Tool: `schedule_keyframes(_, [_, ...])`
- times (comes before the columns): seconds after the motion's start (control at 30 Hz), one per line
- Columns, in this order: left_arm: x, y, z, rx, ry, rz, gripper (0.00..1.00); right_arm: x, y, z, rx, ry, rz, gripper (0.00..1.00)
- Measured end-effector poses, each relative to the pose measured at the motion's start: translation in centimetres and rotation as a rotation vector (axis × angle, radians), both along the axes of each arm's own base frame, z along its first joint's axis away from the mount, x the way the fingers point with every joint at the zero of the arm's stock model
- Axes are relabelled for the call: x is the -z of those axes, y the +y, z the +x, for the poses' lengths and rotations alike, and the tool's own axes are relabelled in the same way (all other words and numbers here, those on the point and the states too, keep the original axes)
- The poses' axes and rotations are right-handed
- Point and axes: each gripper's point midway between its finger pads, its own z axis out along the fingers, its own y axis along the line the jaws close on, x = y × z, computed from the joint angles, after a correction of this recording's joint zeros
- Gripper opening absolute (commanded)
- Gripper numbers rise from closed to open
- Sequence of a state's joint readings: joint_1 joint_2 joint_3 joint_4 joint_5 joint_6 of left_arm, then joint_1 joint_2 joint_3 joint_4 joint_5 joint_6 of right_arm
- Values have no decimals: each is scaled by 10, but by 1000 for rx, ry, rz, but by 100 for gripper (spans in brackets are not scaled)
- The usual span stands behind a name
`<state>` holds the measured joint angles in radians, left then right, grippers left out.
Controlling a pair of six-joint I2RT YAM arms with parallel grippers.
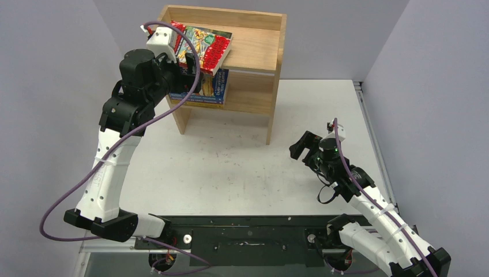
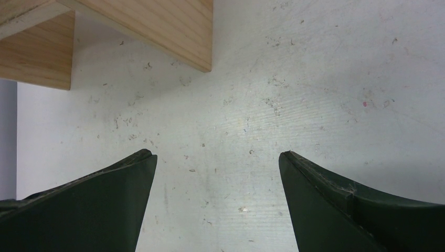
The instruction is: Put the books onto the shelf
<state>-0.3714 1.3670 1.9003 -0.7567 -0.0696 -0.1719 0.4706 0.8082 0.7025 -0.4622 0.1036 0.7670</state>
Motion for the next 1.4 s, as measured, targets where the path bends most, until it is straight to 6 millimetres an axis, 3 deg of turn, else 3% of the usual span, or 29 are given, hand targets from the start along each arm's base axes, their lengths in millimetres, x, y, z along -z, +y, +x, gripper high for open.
schedule_keyframes(0.3, [-8,-5,13,8,-11,7,90,1,0,0,0,5,-3,90])
schedule_keyframes(1.07, [2,-14,40,19,16,32,90,2,0,0,2,6,-4,90])
schedule_keyframes(1.27, [1,-14,36,21,19,39,93,2,0,0,2,6,-4,90])
schedule_keyframes(1.4, [-7,-22,18,31,4,72,94,2,-1,0,3,6,-5,90])
